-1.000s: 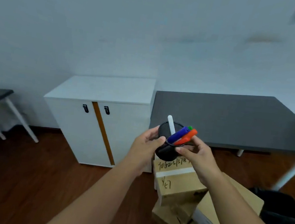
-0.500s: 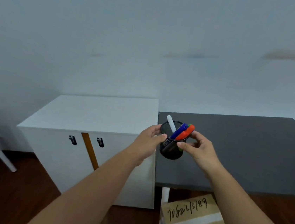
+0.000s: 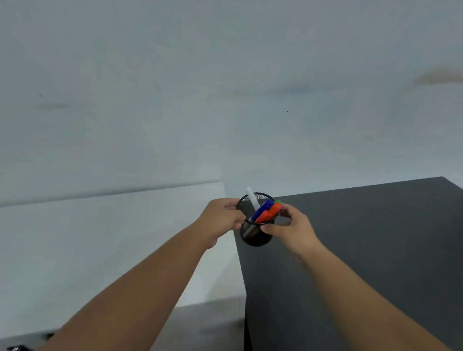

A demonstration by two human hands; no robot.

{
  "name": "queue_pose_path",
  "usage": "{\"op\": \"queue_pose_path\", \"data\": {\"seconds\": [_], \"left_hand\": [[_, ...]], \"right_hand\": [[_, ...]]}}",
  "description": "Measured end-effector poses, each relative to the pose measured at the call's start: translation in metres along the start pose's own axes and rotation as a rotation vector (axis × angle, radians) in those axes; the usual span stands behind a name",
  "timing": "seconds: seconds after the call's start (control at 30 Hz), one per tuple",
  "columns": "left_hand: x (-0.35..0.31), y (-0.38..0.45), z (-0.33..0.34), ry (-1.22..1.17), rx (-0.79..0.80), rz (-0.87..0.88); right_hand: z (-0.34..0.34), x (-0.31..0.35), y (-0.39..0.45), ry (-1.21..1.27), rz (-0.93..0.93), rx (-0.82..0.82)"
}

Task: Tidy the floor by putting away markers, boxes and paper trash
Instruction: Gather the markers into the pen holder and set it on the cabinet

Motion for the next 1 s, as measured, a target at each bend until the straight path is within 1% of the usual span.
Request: {"op": "queue_pose_path", "data": {"seconds": [0.13, 0.27, 0.4, 0.5, 0.6, 0.73, 0.87, 0.93, 1.0], "left_hand": [[0.013, 0.097, 0.007, 0.047, 0.095, -0.053], [0.023, 0.18, 0.017, 0.099, 0.149, -0.113], [0.038, 0.229, 0.027, 0.164, 0.176, -0.205], [0.05, 0.257, 0.033, 0.203, 0.13, -0.253], [0.055, 0.28, 0.037, 0.173, 0.093, -0.335], [0.058, 0.289, 0.047, 0.187, 0.157, -0.388], [0.061, 0.272, 0.055, 0.28, 0.102, -0.281], [0.065, 0.252, 0.06, 0.338, 0.073, -0.233], [0.067, 0.225, 0.067, 0.381, 0.087, -0.176]], "right_hand": [[0.044, -0.022, 0.062, 0.004, 0.131, -0.103], [0.08, -0.038, 0.124, 0.002, 0.274, -0.137], [0.105, -0.058, 0.16, 0.034, 0.476, -0.146], [0.12, -0.076, 0.18, 0.047, 0.552, -0.166], [0.133, -0.088, 0.199, 0.033, 0.564, -0.163], [0.149, -0.096, 0.209, -0.014, 0.501, -0.086], [0.143, -0.093, 0.197, -0.063, 0.46, 0.005], [0.125, -0.094, 0.181, -0.152, 0.459, 0.009], [0.098, -0.094, 0.161, -0.244, 0.43, -0.012]]}}
Point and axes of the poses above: each hand's wrist, its own y-axis towards the middle knuckle, its own z-axis out of the palm, x = y × z, the point moved 3 cm from there along y, towards the middle knuckle, and after that the axes turned 15 degrees about -x, right-handed, at the moved point
